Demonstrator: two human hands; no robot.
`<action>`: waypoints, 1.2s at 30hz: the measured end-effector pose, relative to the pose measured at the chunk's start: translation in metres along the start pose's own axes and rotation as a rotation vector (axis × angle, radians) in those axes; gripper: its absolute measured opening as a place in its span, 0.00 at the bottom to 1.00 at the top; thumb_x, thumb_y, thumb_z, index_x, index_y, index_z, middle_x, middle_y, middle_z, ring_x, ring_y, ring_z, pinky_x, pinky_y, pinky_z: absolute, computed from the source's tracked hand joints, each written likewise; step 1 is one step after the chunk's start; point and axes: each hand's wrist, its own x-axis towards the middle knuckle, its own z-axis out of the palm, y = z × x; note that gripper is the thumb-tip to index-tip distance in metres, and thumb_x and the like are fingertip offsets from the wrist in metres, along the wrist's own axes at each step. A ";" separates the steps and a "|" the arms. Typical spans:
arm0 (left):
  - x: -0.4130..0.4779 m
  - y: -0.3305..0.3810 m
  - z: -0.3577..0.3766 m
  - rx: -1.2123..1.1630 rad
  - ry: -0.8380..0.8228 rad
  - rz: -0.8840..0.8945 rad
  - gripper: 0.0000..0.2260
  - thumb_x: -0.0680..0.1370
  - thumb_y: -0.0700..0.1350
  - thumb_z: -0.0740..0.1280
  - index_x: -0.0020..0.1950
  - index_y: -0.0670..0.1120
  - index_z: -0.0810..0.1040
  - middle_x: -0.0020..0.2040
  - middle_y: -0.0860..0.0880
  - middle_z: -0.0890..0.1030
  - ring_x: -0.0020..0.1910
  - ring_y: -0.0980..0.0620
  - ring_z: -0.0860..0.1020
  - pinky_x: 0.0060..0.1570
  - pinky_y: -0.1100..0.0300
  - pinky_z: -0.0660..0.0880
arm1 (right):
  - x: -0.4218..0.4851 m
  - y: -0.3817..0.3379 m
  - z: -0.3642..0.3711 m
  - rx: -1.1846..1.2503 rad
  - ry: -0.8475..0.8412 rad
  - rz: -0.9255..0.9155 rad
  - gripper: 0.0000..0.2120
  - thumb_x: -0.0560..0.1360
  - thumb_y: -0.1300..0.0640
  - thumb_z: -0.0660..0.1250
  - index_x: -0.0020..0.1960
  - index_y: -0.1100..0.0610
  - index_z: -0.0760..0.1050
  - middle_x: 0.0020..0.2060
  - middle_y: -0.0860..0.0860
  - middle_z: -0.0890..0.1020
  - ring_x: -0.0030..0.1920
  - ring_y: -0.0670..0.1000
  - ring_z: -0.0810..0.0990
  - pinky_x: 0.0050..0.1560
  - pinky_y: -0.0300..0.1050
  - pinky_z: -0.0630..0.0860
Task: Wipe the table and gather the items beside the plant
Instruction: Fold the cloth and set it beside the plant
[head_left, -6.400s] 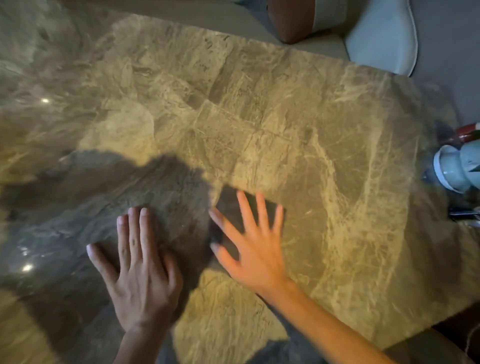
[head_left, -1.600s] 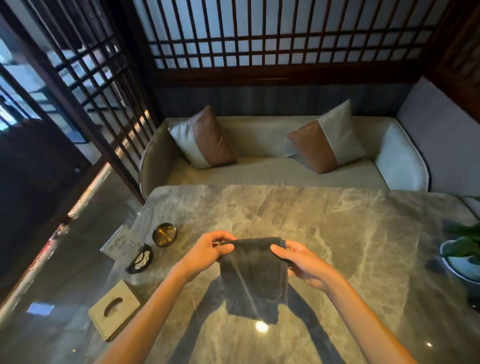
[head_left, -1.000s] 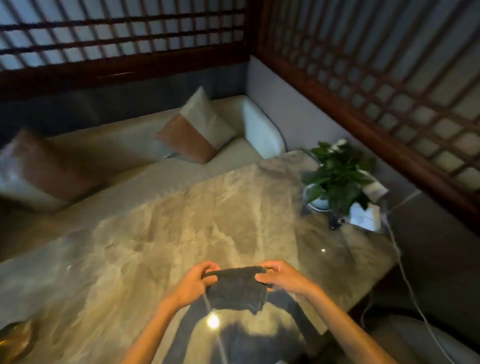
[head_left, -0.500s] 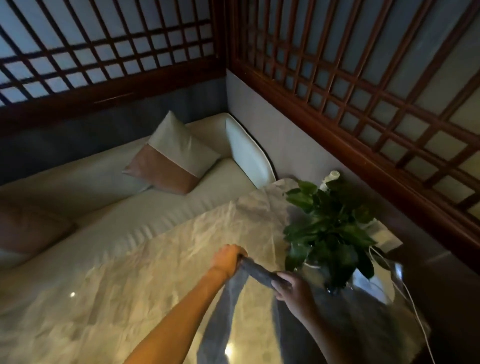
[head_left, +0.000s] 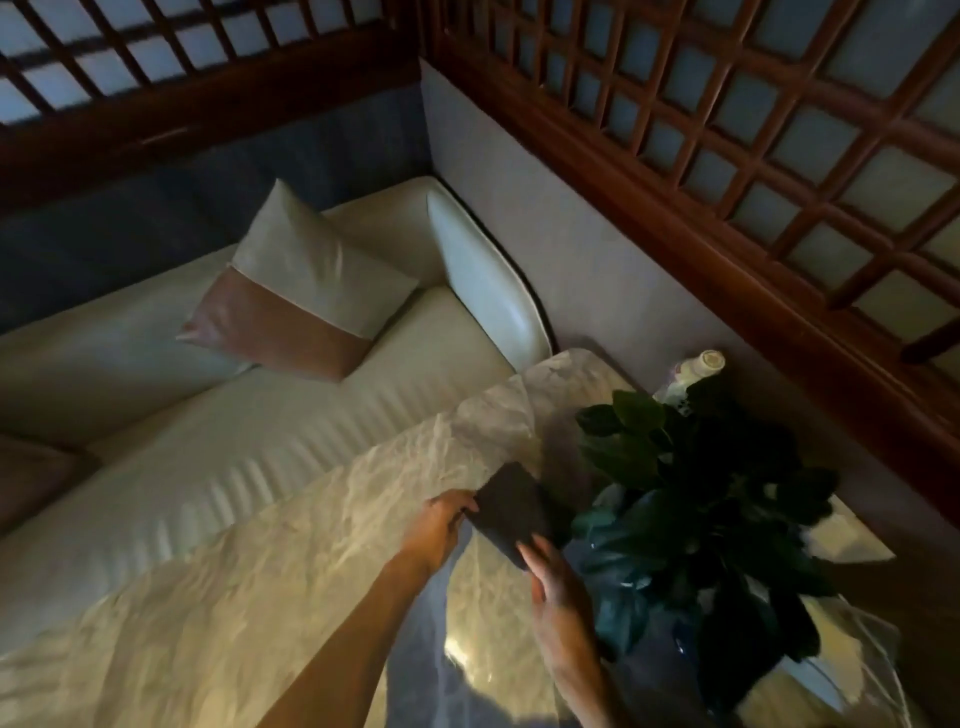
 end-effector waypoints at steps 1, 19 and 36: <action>-0.006 -0.017 0.011 0.025 0.011 0.027 0.12 0.75 0.37 0.63 0.52 0.51 0.81 0.55 0.58 0.81 0.54 0.58 0.78 0.58 0.57 0.76 | -0.008 0.011 0.010 -0.019 -0.068 0.018 0.20 0.75 0.69 0.65 0.65 0.55 0.77 0.67 0.51 0.75 0.66 0.50 0.75 0.64 0.21 0.57; -0.078 -0.042 0.043 0.136 0.140 -0.085 0.21 0.80 0.45 0.46 0.61 0.48 0.77 0.63 0.50 0.77 0.63 0.50 0.74 0.62 0.58 0.73 | -0.075 0.027 0.027 -0.359 -0.248 -0.173 0.22 0.72 0.53 0.70 0.64 0.40 0.74 0.55 0.42 0.77 0.55 0.47 0.79 0.51 0.42 0.77; -0.124 0.025 0.102 -0.558 0.267 -0.961 0.05 0.73 0.43 0.68 0.49 0.46 0.77 0.45 0.47 0.81 0.40 0.52 0.77 0.40 0.60 0.72 | 0.038 0.043 -0.019 -0.192 -0.342 0.294 0.11 0.75 0.56 0.69 0.48 0.65 0.79 0.41 0.59 0.79 0.46 0.58 0.80 0.47 0.45 0.70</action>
